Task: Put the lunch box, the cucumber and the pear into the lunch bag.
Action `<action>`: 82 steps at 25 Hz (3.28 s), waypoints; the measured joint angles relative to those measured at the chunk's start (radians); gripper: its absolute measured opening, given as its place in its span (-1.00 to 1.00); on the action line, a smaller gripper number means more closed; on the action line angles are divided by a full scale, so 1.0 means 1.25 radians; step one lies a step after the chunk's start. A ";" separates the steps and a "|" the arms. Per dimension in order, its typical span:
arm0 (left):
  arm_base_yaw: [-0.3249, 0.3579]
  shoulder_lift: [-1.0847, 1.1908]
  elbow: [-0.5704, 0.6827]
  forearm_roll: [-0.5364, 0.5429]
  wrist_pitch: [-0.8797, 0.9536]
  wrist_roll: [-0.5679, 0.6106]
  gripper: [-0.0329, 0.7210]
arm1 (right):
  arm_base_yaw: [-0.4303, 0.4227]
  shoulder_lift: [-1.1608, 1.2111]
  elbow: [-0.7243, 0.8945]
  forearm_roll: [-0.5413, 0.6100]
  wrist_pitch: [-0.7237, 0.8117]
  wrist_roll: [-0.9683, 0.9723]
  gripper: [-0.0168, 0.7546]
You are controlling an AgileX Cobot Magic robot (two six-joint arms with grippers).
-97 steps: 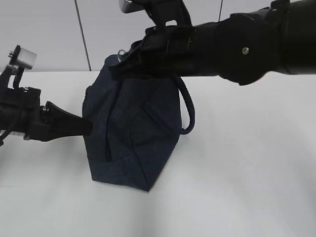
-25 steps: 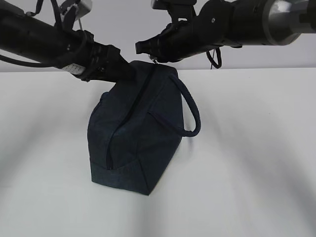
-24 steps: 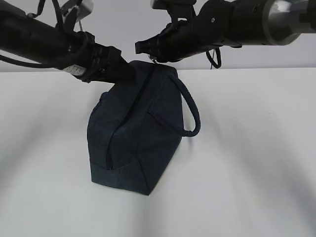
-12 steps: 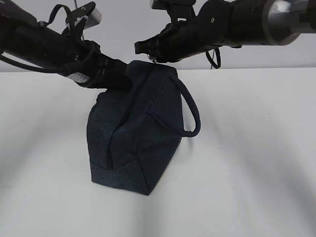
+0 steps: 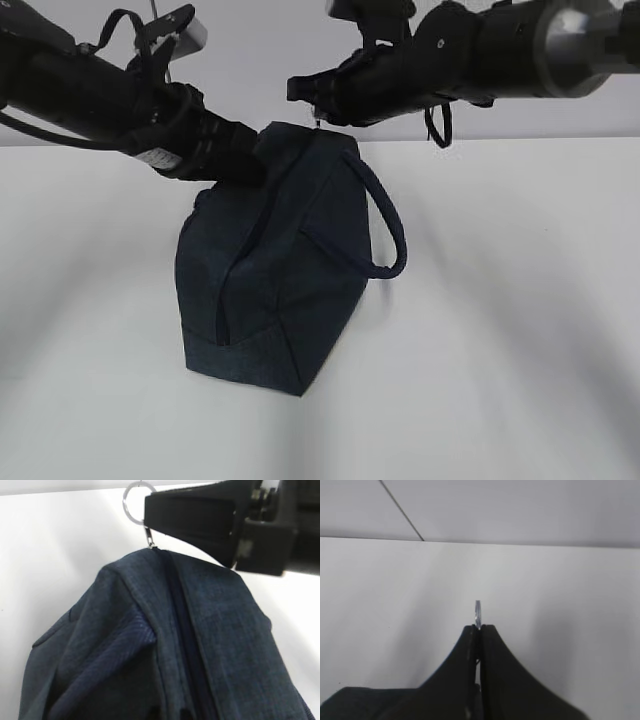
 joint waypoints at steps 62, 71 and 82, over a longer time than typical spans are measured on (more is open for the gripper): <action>0.075 -0.194 -0.002 0.347 0.161 -0.214 -0.09 | -0.060 -0.118 -0.054 0.051 0.485 -0.187 0.21; 0.077 -0.316 0.104 0.633 0.157 -0.426 -0.12 | -0.060 -0.241 -0.002 -0.289 0.687 0.121 0.20; 0.089 -0.603 0.393 0.591 0.098 -0.485 -0.27 | -0.060 -0.667 0.483 -0.350 0.659 0.173 0.19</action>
